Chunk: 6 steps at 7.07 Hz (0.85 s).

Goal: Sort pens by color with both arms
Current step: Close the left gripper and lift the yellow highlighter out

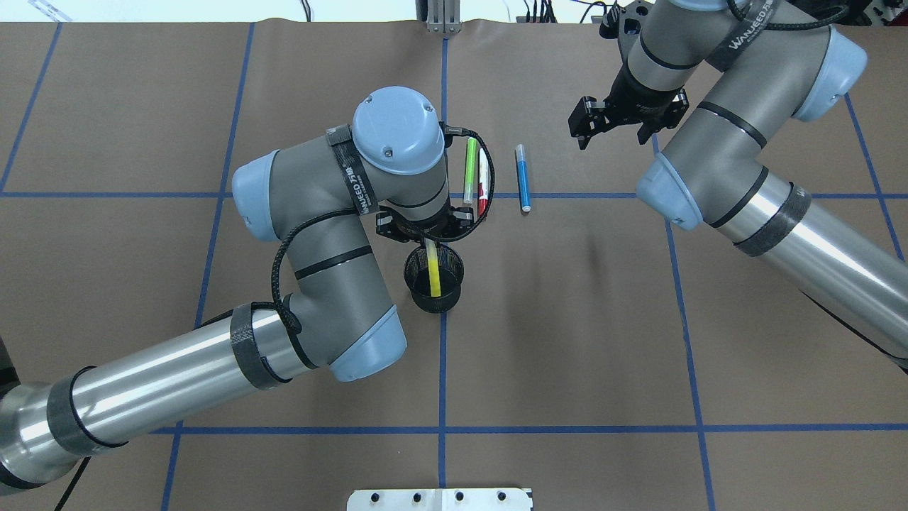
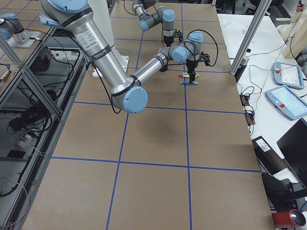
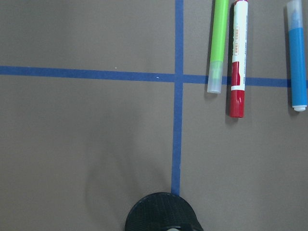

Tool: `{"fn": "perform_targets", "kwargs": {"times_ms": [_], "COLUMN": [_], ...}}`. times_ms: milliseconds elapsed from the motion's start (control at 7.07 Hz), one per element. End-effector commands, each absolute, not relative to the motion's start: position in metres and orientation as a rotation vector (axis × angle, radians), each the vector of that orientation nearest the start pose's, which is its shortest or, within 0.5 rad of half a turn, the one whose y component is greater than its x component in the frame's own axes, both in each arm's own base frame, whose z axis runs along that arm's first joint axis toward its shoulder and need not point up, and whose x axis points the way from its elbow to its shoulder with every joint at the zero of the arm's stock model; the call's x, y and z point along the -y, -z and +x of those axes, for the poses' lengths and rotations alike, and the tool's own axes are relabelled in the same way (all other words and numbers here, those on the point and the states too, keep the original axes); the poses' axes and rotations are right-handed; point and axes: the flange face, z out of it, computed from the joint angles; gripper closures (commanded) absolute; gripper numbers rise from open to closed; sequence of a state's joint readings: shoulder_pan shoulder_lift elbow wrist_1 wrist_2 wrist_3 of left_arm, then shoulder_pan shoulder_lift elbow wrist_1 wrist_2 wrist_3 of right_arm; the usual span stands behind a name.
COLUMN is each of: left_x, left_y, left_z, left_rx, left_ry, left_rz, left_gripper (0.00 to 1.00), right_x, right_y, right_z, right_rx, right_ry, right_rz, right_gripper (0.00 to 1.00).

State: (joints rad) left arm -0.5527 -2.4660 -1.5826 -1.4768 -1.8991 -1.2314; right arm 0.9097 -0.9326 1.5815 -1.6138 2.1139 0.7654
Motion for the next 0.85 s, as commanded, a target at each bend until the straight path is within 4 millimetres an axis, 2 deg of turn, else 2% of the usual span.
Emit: {"fn": "perform_targets", "kwargs": {"times_ms": [0,283,424,707], "left_x": [0.447,0.459,0.468,0.501], "left_y": [-0.089,-0.076,-0.064,-0.050], "left_z": [0.528,0.504,0.482,0.450], "left_rx": [-0.870,-0.899,-0.925,-0.937], "left_ry": [0.065,0.092,0.111,0.118], "left_rz": [0.075,0.109,0.139,0.205], "left_gripper": [0.84,0.84,0.84,0.84], "right_x": [0.599,0.598,0.598,0.596], "right_y": [-0.279,-0.277,-0.278,-0.277], "right_z": [-0.363,-0.363,-0.363,-0.366], "right_rx": [0.785,0.789,0.788,0.790], "right_ry": [0.060,0.056,0.056,0.060], "right_rz": [0.101,0.100,0.099,0.099], "right_gripper": [0.01,0.01,0.01,0.01]}}
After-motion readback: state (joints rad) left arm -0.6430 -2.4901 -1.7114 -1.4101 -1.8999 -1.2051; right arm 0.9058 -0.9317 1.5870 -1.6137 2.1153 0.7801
